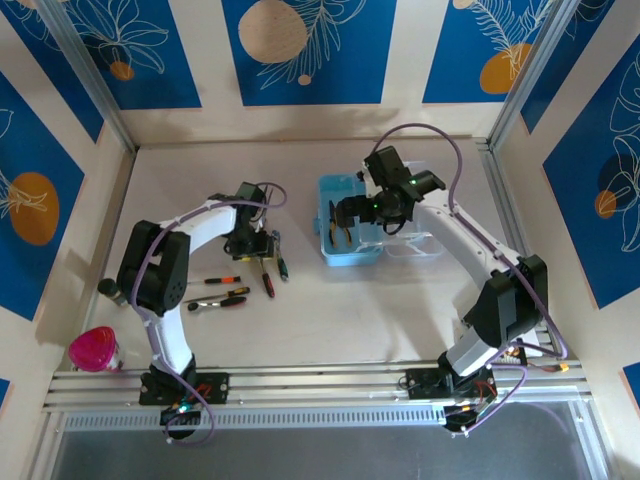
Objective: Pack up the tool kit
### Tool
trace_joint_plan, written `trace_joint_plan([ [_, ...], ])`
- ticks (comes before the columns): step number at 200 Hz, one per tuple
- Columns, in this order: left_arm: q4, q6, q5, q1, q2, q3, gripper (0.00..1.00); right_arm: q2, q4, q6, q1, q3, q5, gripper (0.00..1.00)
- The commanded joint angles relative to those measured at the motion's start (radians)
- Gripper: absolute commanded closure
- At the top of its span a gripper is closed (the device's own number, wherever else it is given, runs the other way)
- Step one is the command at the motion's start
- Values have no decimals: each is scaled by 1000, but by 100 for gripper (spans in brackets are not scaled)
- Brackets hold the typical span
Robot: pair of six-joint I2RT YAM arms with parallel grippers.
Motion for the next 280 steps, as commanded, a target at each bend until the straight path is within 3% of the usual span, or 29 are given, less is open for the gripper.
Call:
trace_joint_plan([
  [1, 9, -23, 29, -28, -4, -15, 45, -38, -27, -14, -15, -10, 1, 1],
  [22, 24, -36, 31, -38, 17, -9, 50, -46, -27, -13, -24, -21, -2, 1],
  [55, 45, -47, 38, -43, 69, 10, 75, -60, -28, -12, -36, -30, -5, 1],
  [110, 49, -46, 40, -44, 99, 28, 100, -97, -27, -14, -67, -59, -18, 1],
  [227, -94, 23, 24, -42, -119, 131, 100, -112, -18, -9, -78, -49, -69, 1],
  [260, -86, 5, 94, -41, -150, 158, 100, -114, -10, -6, -72, -45, -95, 1],
  [280, -41, -34, 187, -42, -181, 180, 100, -124, 21, -39, -43, -51, -176, 1],
])
